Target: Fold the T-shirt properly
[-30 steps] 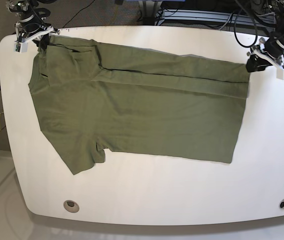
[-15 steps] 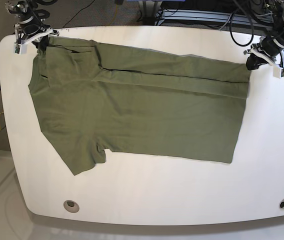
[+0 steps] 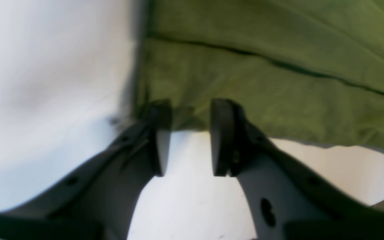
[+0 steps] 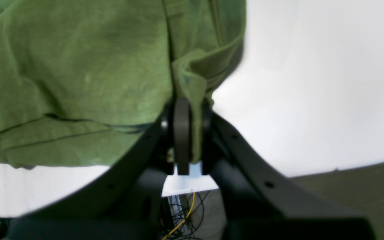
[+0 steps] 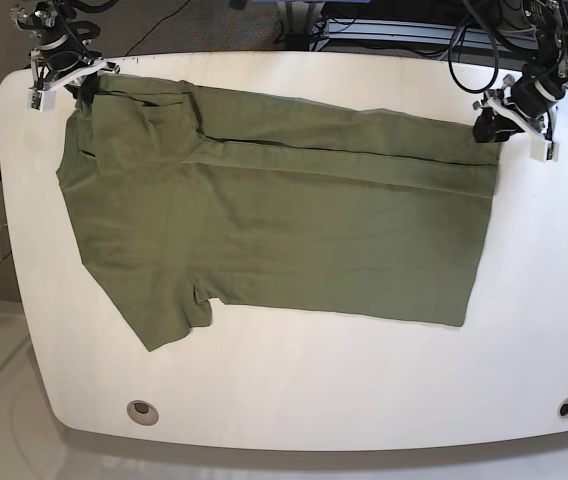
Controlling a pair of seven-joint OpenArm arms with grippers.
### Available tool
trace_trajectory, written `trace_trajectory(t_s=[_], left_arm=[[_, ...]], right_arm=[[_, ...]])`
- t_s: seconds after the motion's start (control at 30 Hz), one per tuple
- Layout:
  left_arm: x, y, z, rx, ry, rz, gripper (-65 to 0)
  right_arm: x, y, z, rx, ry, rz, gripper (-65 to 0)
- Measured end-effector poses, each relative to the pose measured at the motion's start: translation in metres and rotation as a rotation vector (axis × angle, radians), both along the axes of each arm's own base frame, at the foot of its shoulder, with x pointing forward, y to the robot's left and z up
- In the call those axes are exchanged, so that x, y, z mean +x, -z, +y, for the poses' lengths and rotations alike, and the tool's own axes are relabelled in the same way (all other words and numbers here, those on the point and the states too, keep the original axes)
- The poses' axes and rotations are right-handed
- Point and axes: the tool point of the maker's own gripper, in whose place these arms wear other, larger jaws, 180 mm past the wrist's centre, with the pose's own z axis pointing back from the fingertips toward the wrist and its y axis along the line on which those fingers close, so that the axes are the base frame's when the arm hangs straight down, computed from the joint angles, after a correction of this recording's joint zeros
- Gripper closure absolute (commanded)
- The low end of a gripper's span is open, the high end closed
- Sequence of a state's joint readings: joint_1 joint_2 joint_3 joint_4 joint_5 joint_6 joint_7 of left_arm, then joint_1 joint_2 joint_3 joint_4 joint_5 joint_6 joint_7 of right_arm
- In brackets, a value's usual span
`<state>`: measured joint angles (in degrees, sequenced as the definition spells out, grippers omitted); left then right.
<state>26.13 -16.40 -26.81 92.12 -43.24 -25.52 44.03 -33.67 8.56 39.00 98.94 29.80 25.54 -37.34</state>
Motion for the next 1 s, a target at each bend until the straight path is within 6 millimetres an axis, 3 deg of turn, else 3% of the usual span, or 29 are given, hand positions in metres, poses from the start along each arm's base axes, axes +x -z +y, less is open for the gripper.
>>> trace_trajectory(t_s=[0.33,0.47,0.67,1.0], left_arm=[[0.012,-0.001,-0.018,-0.027,0.036,-0.031,-3.5],[0.017,-0.004,-0.014,-0.03,0.02,-0.054,-12.3],[0.024,-0.009,0.009,-0.021,-0.044,-0.078,-17.4],[0.022,0.002,0.002,-0.049,-0.04,-0.057,-25.3]], right_arm=[[0.0,0.0,0.0,0.0,0.0,0.0,0.0],[0.0,0.0,0.0,0.0,0.0,0.001,0.0],[0.001,0.001,0.0,-0.006,0.001,0.004,0.0],[0.0,0.002,-0.001,-0.004,0.003,0.006,0.0]])
